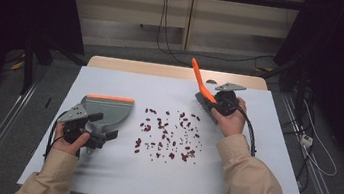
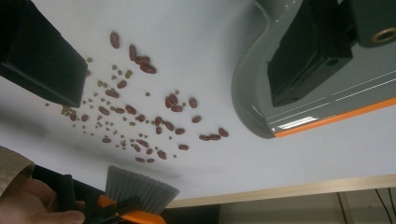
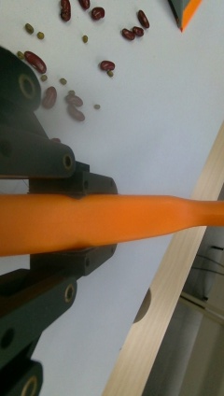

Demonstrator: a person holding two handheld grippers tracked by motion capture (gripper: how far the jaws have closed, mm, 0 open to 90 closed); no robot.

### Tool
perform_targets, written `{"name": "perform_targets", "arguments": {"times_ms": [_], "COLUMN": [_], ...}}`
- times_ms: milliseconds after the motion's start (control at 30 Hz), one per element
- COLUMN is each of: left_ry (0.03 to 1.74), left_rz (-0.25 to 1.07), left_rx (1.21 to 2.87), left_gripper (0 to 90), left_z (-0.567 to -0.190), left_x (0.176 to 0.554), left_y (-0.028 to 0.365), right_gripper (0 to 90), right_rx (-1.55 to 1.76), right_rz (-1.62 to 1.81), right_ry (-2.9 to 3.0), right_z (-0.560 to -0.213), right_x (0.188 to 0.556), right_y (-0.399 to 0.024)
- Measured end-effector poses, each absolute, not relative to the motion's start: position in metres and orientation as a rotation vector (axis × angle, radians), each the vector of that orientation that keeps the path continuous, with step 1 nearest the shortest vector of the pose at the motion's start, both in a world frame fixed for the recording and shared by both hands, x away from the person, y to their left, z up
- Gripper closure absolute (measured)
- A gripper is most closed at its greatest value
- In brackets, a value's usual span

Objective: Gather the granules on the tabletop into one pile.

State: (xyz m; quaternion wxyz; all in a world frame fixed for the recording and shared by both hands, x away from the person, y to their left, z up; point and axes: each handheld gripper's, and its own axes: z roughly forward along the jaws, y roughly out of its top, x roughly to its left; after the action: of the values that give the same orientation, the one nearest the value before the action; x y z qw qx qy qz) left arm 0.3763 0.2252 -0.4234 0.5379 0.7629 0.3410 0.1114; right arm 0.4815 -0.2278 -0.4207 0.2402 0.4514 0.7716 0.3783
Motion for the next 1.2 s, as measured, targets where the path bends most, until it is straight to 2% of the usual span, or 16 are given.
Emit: {"name": "perform_targets", "arguments": {"times_ms": [333,1200], "left_ry": [0.82,0.826], "left_rz": [0.282,0.29], "left_rx": [1.834,1.829], "left_gripper": [4.7,4.7], "left_z": [-0.424,-0.423], "left_x": [0.375,0.372], "left_y": [0.227,0.229], "right_gripper": [71.6,71.1], "right_rx": [0.972,0.645], "right_rz": [0.946,0.978], "right_ry": [2.245,2.484], "right_z": [-0.436,-0.43], "right_x": [0.503,0.441], "right_y": [-0.204,-0.188]}}
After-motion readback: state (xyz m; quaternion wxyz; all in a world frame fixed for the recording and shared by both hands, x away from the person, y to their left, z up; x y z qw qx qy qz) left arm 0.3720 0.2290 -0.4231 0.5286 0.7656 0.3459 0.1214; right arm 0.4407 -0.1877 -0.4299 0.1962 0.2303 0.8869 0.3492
